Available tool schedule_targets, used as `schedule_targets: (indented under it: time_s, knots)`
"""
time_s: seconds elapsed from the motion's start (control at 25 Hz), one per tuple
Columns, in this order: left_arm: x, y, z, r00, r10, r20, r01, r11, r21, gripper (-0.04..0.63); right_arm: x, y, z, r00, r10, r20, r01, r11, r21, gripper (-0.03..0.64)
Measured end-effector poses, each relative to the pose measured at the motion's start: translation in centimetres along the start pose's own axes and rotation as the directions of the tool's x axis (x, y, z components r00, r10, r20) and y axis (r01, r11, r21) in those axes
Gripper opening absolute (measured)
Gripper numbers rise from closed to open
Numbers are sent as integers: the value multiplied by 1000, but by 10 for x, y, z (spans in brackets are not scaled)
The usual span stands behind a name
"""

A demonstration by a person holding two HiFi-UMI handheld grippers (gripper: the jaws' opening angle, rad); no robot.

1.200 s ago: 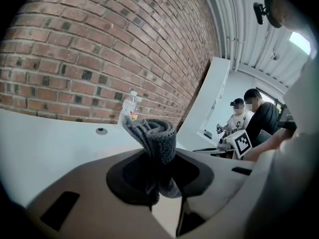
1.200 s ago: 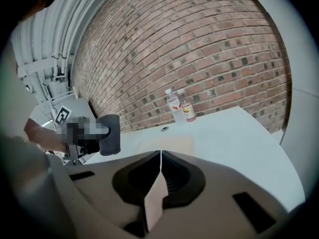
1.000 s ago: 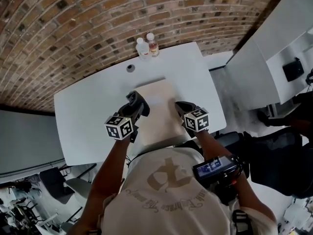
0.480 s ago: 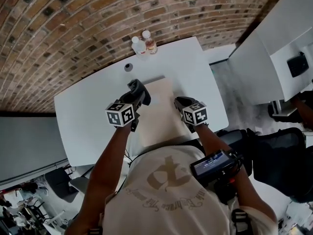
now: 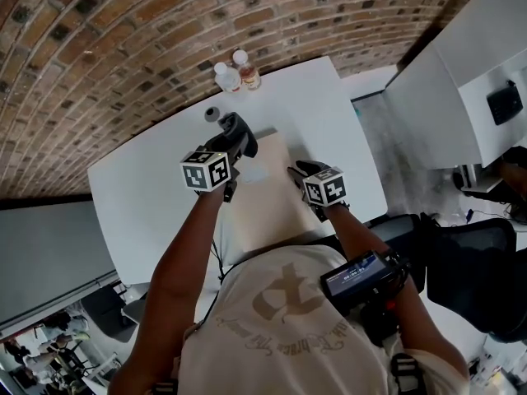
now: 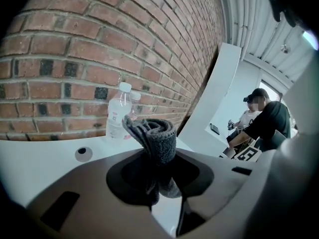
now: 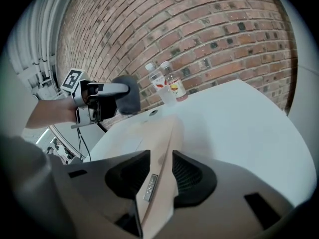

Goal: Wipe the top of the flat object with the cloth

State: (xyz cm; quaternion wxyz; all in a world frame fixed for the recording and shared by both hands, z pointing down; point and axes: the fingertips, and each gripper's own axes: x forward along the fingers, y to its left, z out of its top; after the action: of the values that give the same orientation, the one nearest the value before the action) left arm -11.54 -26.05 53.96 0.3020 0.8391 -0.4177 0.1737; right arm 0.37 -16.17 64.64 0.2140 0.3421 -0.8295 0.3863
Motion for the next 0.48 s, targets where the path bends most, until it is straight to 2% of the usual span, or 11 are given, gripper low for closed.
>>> schedule_targets:
  time_s: [0.24, 0.48]
  knots:
    - [38, 0, 2, 996, -48, -73, 50, 998, 30, 112, 11, 0, -14, 998, 4, -59, -1, 999, 47, 153]
    - [62, 10, 1, 991, -40, -127, 49, 996, 73, 112, 16, 6, -14, 997, 17, -79, -15, 999, 35, 152]
